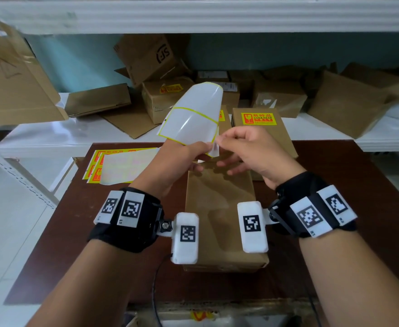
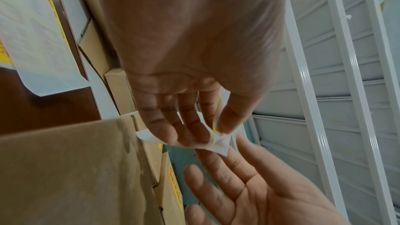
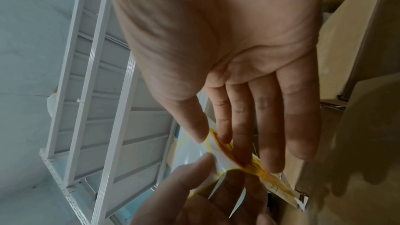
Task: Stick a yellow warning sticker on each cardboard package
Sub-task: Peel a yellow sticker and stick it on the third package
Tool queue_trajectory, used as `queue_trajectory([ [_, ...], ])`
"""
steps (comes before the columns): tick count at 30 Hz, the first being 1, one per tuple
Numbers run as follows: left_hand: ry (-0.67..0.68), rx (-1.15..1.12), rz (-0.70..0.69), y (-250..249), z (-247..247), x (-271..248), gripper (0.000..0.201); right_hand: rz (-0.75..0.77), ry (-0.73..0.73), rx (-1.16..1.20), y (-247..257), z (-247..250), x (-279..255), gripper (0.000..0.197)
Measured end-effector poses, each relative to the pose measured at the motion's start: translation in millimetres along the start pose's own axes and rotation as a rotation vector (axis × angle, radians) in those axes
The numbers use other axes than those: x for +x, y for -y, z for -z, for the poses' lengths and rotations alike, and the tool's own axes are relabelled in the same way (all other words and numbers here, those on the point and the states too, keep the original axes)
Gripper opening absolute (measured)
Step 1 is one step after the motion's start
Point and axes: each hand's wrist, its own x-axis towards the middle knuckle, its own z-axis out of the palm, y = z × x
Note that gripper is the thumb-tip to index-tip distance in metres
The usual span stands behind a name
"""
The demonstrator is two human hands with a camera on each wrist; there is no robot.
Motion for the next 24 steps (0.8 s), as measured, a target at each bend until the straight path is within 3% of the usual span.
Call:
queue_trajectory([
  [9,-0.01,-0.03,0.013,2.0,2.4,0.9,0.022,-0.005,-0.037,-0.013,-2.7,2.4,2.2,0.011],
  [16,-0.045,-0.075,0.026,2.8,3.8,2.7,0.014,-0.019,-0.053,0.02,-3.1,4.4,2.6,0.011],
  [24,0.04,-0.048,0.001,1.6,3.7,1.4,0.033,0.001,-0.048,0.009,-2.1,1.3,1.3,0.015],
])
